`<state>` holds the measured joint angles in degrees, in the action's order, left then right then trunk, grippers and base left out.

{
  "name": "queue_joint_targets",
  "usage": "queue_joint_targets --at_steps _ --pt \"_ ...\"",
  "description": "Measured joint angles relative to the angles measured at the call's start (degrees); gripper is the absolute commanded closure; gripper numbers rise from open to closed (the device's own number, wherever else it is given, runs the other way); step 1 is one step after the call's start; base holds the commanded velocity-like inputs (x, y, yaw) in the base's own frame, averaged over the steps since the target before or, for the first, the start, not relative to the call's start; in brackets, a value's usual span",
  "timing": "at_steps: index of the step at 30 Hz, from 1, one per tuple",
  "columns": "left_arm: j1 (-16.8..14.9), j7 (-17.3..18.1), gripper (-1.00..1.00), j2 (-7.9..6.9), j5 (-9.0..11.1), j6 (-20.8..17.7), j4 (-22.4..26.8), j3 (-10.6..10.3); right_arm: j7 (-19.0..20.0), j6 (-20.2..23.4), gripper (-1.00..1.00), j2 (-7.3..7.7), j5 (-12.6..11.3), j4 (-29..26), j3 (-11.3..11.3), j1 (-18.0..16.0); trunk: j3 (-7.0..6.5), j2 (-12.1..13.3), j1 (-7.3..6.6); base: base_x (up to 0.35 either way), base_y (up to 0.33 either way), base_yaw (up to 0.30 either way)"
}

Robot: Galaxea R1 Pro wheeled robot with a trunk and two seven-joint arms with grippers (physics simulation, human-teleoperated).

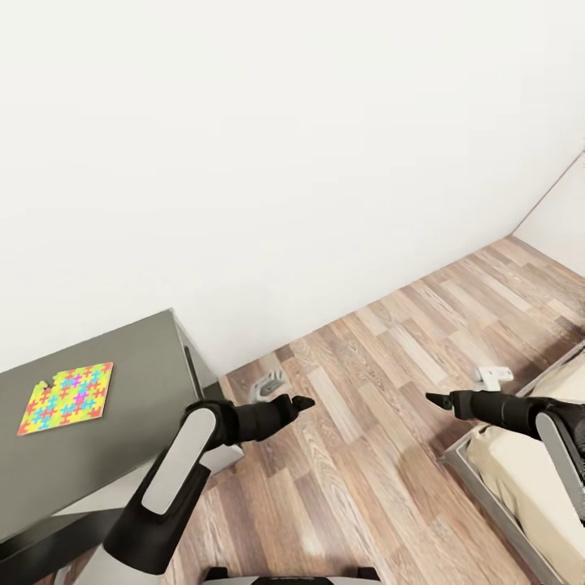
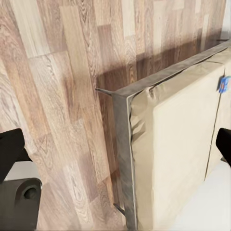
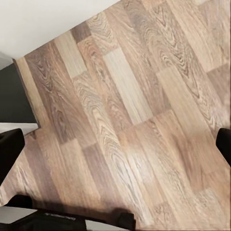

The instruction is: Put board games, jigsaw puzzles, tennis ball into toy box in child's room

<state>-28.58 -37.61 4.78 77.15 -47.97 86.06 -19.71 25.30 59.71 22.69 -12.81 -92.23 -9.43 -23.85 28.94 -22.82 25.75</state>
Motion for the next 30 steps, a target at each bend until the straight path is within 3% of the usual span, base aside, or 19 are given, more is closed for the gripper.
queue_joint_targets --at_steps 7,21,25,30 --pt "0.5 2.2 -1.00 0.25 -4.0 2.1 -1.9 -1.4 -4.0 0.0 -1.00 -0.39 1.0 0.1 1.1 0.1 -0.65 0.0 0.00 0.000 0.000 -0.109" --pt "2.7 4.2 -1.00 -0.22 -6.3 6.5 -7.0 -2.3 -5.7 0.0 -1.00 -0.72 1.3 0.1 1.6 0.1 -1.95 0.0 0.00 0.000 0.000 -0.107" --pt "3.1 4.7 -1.00 -0.24 -6.7 7.1 -7.9 -2.4 -5.9 0.0 -1.00 -1.29 1.6 0.1 1.7 0.2 -2.32 0.0 0.00 0.000 0.000 -0.106" --pt "3.4 5.1 -1.00 -0.09 -8.6 8.0 -9.8 -2.5 -6.0 0.0 -1.00 -2.56 1.9 0.1 1.7 0.3 -2.79 0.0 0.00 0.000 0.000 -0.106"
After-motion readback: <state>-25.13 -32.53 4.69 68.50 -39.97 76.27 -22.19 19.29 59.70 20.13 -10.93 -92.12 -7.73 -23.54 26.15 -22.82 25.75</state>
